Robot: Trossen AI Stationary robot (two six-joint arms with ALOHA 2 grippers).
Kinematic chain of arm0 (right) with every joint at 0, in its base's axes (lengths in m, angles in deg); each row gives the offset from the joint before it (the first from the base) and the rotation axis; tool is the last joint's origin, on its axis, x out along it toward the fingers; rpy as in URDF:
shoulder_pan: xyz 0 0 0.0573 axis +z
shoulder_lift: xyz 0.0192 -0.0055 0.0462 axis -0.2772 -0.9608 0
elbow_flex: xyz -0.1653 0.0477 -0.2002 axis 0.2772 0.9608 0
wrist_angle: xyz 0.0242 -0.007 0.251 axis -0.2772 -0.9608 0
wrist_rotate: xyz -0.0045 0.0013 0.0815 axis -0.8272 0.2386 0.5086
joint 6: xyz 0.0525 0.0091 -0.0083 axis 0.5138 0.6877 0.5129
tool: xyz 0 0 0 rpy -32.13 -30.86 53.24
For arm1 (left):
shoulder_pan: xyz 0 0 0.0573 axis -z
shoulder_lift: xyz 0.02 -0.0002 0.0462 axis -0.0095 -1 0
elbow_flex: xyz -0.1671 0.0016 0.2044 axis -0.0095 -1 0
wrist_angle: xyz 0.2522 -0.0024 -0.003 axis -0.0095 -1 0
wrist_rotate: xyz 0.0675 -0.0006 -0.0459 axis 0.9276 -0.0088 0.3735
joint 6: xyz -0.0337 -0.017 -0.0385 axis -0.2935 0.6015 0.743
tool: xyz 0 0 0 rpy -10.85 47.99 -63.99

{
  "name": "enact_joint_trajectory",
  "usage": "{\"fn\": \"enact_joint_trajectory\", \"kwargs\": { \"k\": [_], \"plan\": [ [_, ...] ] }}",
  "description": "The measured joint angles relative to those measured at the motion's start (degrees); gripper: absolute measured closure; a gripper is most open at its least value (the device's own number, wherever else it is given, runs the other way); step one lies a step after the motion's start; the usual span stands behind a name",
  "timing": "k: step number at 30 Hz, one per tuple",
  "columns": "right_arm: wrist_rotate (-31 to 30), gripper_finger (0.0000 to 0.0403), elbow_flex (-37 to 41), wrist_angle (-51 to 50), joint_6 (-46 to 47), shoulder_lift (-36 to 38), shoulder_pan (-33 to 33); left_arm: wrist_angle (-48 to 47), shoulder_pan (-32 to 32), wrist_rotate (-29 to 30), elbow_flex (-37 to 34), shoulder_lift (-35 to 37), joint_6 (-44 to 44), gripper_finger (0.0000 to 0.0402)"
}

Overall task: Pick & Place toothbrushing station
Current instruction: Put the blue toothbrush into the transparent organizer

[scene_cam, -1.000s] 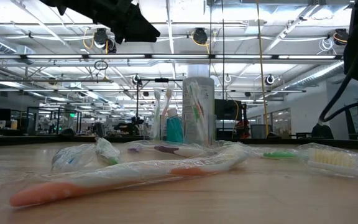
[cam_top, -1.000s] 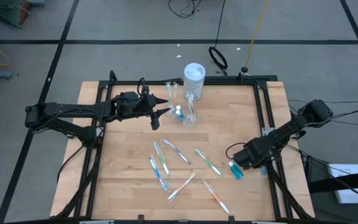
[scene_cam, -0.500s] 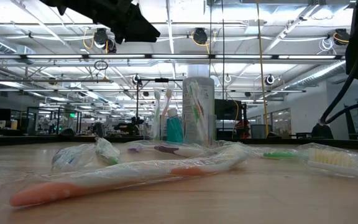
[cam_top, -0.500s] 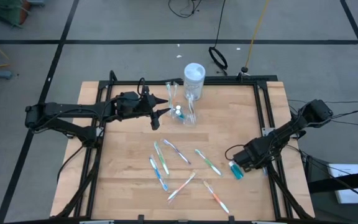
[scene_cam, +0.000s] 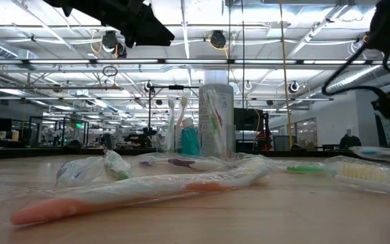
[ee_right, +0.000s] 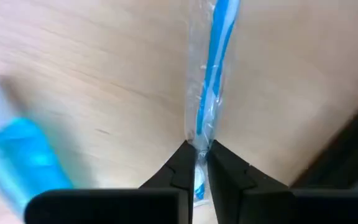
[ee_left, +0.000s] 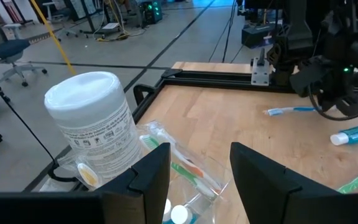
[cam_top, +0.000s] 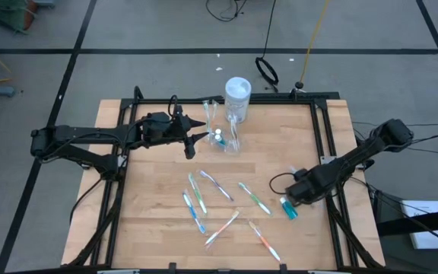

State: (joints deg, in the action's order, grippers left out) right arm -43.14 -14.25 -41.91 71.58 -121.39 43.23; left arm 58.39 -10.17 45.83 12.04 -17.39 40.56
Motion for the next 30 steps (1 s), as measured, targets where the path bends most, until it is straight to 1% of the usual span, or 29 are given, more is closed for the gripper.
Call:
{"fn": "enact_joint_trajectory", "kwargs": {
  "k": [3,7,13,18,21,26,30],
  "plan": [
    [-3.3,0.0382,-0.3,2.4,-2.1,1.6,0.0,0.0,0.0,0.0,0.0,0.0,0.0,0.0229],
    [-7.3,0.0382,-0.3,8.1,-5.5,2.5,0.0,0.0,0.0,0.0,0.0,0.0,0.0,0.0229],
    [-10.9,0.0382,-0.3,16.6,-10.9,2.6,-0.9,0.0,0.0,0.0,0.0,0.0,0.0,0.0229],
    [-15.3,0.0382,-0.3,22.8,-16.8,2.6,-3.0,0.1,0.0,0.0,0.0,0.0,0.0,0.0229],
    [-18.3,0.0382,-0.4,27.5,-22.5,2.6,-4.4,0.1,0.0,0.0,0.0,0.0,0.0,0.0229],
    [-26.3,0.0380,-0.4,35.9,-36.1,2.6,-6.6,0.1,0.0,0.0,0.0,0.0,0.3,0.0229],
    [-28.5,0.0379,-0.4,42.9,-50.4,2.6,-8.2,0.1,0.0,0.0,0.0,0.0,1.0,0.0229]
  ]
}}
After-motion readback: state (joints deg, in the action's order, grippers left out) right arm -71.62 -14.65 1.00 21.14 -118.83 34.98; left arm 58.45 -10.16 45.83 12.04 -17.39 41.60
